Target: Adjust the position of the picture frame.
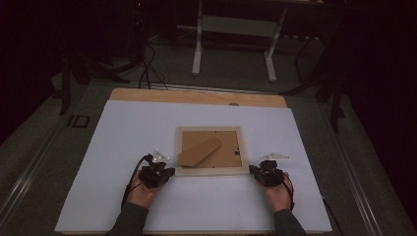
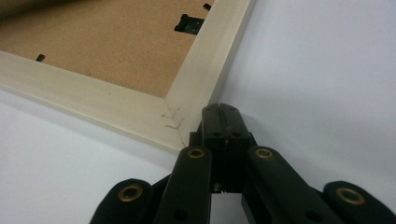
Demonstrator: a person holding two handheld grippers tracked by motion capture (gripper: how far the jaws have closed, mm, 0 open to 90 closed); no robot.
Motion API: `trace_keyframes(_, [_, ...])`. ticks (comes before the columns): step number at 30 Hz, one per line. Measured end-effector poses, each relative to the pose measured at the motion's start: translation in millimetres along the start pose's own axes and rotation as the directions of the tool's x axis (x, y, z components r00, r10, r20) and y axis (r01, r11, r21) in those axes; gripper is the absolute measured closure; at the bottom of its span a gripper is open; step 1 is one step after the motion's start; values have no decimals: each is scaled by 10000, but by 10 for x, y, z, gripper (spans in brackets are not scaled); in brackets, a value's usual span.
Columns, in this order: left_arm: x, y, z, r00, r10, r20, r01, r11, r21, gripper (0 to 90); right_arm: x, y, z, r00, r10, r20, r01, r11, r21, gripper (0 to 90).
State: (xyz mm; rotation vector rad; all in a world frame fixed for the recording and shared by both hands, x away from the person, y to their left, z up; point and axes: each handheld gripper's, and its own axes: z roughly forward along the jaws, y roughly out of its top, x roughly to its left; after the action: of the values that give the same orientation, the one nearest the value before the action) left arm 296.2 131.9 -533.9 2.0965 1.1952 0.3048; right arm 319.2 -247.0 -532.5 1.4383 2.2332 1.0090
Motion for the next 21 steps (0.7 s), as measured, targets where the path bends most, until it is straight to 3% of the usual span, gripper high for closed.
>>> trace_keyframes(6, [21,-2,-9,9996,18,-279,-19,10000,-28,900,35,3,21,10000,22,29,-22,9999,-122,900])
trace_keyframes(21, [108,-11,-29,9989,-325,-343,323,9995,-73,900,121,42,85,9998,-64,181,68,9998,-208,900])
